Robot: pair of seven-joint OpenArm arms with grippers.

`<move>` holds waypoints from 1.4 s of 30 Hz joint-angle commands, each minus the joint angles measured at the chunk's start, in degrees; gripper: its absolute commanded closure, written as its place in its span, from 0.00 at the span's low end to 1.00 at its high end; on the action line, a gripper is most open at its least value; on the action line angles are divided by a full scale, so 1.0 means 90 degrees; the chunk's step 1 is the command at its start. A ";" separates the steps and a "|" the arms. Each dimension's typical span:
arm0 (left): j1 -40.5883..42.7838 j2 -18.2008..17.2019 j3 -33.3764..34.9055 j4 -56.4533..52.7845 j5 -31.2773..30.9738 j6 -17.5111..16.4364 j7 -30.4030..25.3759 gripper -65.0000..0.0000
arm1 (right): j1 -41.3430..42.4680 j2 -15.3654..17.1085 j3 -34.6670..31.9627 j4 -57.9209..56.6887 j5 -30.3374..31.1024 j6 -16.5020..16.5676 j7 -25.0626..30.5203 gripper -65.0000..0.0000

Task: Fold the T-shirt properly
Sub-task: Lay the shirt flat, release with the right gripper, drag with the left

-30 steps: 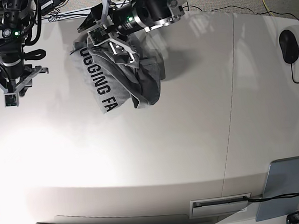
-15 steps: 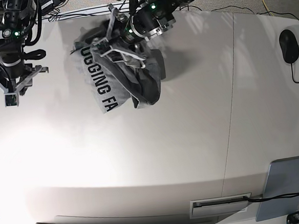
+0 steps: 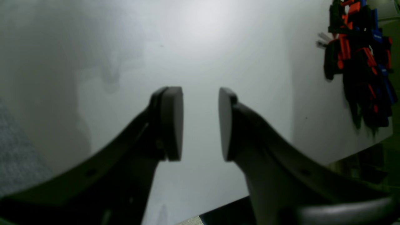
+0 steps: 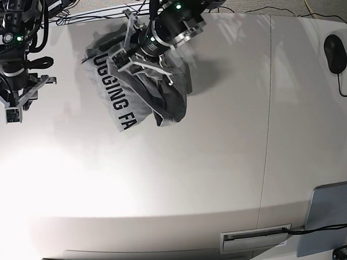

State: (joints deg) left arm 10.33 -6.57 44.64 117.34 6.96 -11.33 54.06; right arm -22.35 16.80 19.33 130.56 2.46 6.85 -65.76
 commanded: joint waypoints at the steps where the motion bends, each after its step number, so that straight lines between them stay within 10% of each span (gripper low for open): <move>1: 0.0104 0.0024 -0.0083 0.0321 -0.0197 -0.0002 -0.0100 1.00 | 0.0032 0.0078 0.0036 0.0112 -0.0061 -0.0044 0.0146 0.70; 17: 0.2232 -0.2038 -0.3980 0.1248 -0.1639 -0.0041 -0.0588 1.00 | 0.0034 0.0075 0.0024 0.0112 -0.0027 -0.0044 0.0192 0.70; 34: 0.0486 -0.2108 -0.4694 -0.2781 -0.1647 -0.0073 -0.3655 1.00 | 0.0029 0.0073 0.0024 0.0112 0.0449 -0.0027 0.0141 0.70; 42: -0.0758 -0.2001 -0.4694 -0.3317 -0.2545 -0.0964 -0.4126 1.00 | 0.0027 -0.0024 0.0024 0.0112 0.0481 -0.0024 0.0221 0.70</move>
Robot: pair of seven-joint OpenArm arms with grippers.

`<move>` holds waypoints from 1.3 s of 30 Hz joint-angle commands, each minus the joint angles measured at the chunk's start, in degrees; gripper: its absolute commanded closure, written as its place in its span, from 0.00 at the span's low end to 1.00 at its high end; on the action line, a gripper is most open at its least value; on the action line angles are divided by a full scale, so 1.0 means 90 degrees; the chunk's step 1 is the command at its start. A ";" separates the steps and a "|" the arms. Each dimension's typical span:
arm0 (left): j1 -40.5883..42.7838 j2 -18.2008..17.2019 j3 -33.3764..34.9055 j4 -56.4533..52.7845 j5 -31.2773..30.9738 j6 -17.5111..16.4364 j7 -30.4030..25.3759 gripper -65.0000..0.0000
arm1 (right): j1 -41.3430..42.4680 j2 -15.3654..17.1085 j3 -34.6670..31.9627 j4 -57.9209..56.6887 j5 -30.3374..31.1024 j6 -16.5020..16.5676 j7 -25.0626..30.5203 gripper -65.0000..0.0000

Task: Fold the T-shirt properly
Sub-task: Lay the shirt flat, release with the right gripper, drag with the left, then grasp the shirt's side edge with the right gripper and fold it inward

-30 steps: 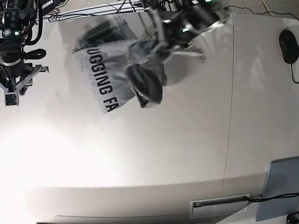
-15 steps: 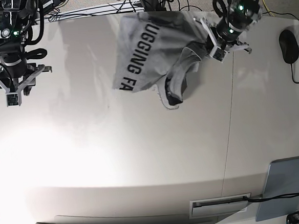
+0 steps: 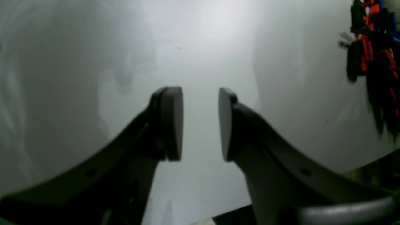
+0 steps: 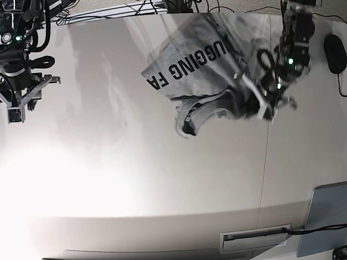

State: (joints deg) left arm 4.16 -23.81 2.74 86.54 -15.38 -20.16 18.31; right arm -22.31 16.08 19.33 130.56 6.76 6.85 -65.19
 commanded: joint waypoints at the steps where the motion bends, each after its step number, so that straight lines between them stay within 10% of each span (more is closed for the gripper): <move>1: -0.0172 -0.0090 -0.0041 0.0109 -0.0206 -0.0063 -0.0058 1.00 | 0.0019 0.0005 0.0024 0.0112 0.0100 -0.0017 0.0194 0.70; 4: -0.0406 -0.0114 -0.0049 0.0141 -0.0476 -0.0104 0.0474 0.95 | 0.0027 -0.0114 0.0024 0.0109 0.0704 0.0471 0.0333 0.70; 7: -0.0464 -0.0124 -0.0228 0.0260 -0.0804 -0.0138 0.0855 0.66 | 0.0029 -0.0146 0.0012 0.0107 0.1421 0.0911 0.0488 0.70; 10: -0.0442 -0.0124 -0.0784 0.0340 -0.1537 -0.0797 0.1370 0.53 | 0.0029 -0.0146 0.0012 0.0107 0.1651 0.0976 0.0585 0.70; 20: 0.0534 -0.0121 -0.2569 0.0338 -0.3774 -0.1821 0.4131 0.73 | 0.0151 -0.0146 -0.0104 -0.0024 0.2008 0.1197 0.0712 0.70; 27: 0.1413 0.0032 -0.2569 0.0338 -0.3769 -0.1807 0.4087 0.96 | 0.0814 -0.0146 -0.1435 -0.1683 0.1882 0.1195 0.0780 0.72; 33: 0.1530 0.0488 -0.2285 0.0330 -0.3075 -0.1734 0.3237 1.00 | 0.1472 -0.0148 -0.2732 -0.2793 0.1542 0.1195 0.1047 1.00; 39: 0.1103 0.0801 -0.0988 0.0325 -0.1916 -0.0991 0.2560 1.00 | 0.1596 -0.0146 -0.3699 -0.3019 0.1122 0.1112 0.1039 1.00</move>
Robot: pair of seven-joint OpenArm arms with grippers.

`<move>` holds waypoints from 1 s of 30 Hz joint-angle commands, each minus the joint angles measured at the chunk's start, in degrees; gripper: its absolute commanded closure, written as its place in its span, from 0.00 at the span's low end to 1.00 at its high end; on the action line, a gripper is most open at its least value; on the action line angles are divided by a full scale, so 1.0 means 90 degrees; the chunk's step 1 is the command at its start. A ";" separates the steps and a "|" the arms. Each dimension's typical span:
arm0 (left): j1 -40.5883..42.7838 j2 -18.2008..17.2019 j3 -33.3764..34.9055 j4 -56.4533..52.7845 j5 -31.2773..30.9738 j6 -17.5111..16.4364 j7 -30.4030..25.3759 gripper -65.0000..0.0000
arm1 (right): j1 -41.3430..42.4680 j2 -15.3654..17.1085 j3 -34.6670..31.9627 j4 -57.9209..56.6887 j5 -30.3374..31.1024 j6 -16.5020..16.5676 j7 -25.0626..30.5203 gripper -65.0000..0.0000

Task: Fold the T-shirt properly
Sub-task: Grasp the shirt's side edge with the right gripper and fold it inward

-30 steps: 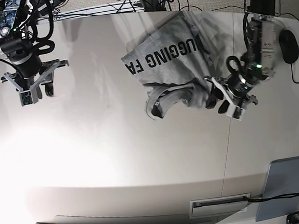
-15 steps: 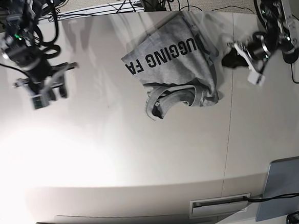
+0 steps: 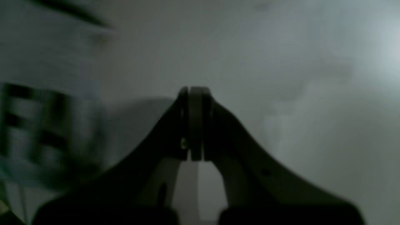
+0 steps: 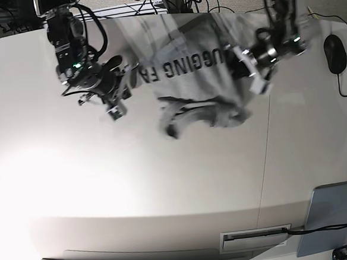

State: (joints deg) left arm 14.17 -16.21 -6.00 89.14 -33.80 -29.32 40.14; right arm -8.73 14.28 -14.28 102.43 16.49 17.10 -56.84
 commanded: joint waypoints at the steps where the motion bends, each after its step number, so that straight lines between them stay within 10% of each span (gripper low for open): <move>1: -0.0134 -0.0053 0.0223 0.0036 0.0194 0.0136 0.0073 1.00 | 0.0085 0.0053 -0.0039 0.0107 0.0046 -0.0029 0.0039 1.00; 13: -0.1251 -0.0051 0.1566 0.0036 0.0804 0.0877 0.0056 1.00 | -0.0457 0.0073 0.0928 0.1117 0.0085 -0.0211 -0.0447 1.00; 16: -0.1253 -0.0053 0.1564 0.0036 0.0799 0.0872 0.0160 1.00 | -0.0311 0.0073 0.1518 0.1280 0.0083 0.0328 -0.0345 1.00; 21: -0.1239 -0.0049 0.1564 0.0036 0.0799 0.0780 0.0274 1.00 | -0.0061 0.0073 0.1739 0.0967 0.0087 0.0726 0.0454 0.54; 30: -0.1241 -0.0051 0.1564 0.0036 0.0804 0.0782 0.0325 1.00 | 0.1375 0.0066 0.0699 -0.0852 0.0474 0.0036 0.0051 0.53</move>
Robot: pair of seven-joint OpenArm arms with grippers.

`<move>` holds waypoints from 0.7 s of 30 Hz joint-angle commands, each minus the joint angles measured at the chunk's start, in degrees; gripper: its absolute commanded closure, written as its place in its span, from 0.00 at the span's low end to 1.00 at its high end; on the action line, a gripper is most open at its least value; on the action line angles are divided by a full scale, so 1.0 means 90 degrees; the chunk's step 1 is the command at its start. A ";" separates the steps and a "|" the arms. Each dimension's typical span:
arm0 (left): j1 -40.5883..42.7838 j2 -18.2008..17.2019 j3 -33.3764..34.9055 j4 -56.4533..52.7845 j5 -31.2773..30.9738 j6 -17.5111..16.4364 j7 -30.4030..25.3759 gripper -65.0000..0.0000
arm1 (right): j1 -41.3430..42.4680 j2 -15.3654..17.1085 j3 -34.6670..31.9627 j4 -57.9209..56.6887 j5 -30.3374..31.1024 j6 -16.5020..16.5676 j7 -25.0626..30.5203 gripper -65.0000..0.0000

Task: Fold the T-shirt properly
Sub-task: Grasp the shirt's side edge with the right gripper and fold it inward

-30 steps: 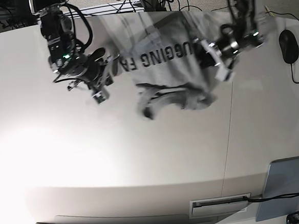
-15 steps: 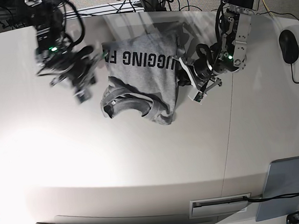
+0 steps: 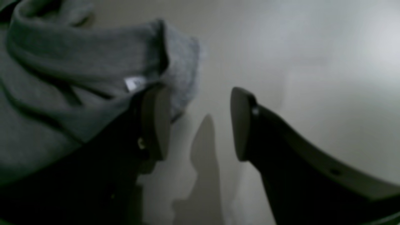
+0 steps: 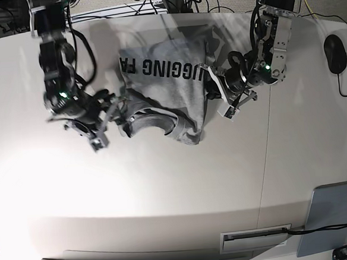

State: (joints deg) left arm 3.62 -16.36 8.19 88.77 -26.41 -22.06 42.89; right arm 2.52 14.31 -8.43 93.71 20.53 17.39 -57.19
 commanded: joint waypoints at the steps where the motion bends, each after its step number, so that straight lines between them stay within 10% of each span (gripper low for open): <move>1: -0.0068 -0.0034 -0.0012 0.0078 -0.0017 -0.0024 0.0017 1.00 | 0.0248 0.0053 -0.0056 0.0012 0.0019 -0.0095 0.0044 0.53; 7: -0.0068 -0.0034 -0.0012 0.0078 -0.0015 -0.0024 0.0087 1.00 | 0.0554 -0.0291 -0.0189 -0.0461 -0.0051 -0.0204 0.0022 0.59; 12: -0.0063 -0.0036 -0.0012 0.0078 -0.0015 -0.0024 0.0095 1.00 | 0.0610 -0.0369 -0.0189 -0.0379 -0.0131 -0.0197 0.0335 1.00; 21: -0.0066 -0.0036 -0.0012 0.0078 -0.0015 -0.0027 0.0192 1.00 | 0.1081 -0.0374 -0.0192 0.0243 -0.0605 -0.0197 0.0697 1.00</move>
State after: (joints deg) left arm 3.60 -16.38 8.19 88.77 -26.44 -22.09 43.97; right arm 11.44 10.63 -10.35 94.98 14.92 15.81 -51.81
